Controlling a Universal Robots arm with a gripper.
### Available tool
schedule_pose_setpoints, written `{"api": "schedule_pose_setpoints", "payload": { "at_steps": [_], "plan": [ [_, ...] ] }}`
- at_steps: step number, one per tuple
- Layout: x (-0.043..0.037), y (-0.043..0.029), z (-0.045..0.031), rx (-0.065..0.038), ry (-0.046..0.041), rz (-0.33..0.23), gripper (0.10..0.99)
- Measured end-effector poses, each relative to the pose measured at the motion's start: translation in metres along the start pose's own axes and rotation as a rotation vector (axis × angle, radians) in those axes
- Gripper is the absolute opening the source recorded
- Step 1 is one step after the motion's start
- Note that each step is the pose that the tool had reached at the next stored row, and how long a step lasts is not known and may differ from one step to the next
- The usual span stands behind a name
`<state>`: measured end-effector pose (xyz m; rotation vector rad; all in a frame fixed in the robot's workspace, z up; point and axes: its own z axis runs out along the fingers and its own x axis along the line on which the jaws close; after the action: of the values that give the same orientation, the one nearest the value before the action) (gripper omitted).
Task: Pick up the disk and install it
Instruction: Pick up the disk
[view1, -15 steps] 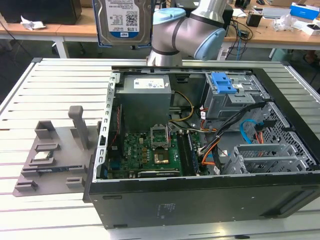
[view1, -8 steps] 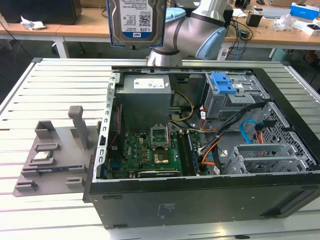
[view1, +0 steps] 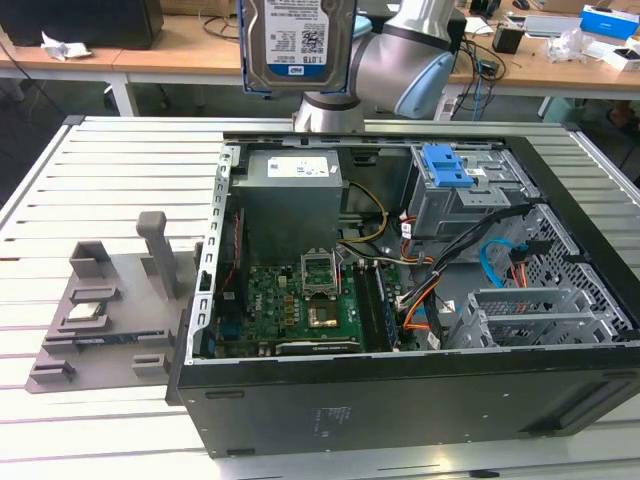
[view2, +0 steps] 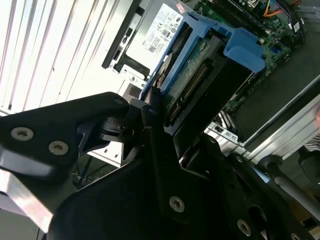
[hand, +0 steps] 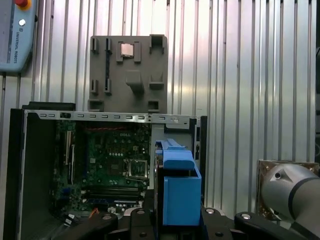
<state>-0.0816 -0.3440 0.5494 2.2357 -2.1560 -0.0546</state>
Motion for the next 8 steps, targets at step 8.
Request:
{"api": "schedule_pose_setpoints", "payload": {
  "at_steps": [8],
  "plan": [
    [0.0006,-0.0166,-0.0008,0.0,0.0,0.0,0.365]
  ]
}}
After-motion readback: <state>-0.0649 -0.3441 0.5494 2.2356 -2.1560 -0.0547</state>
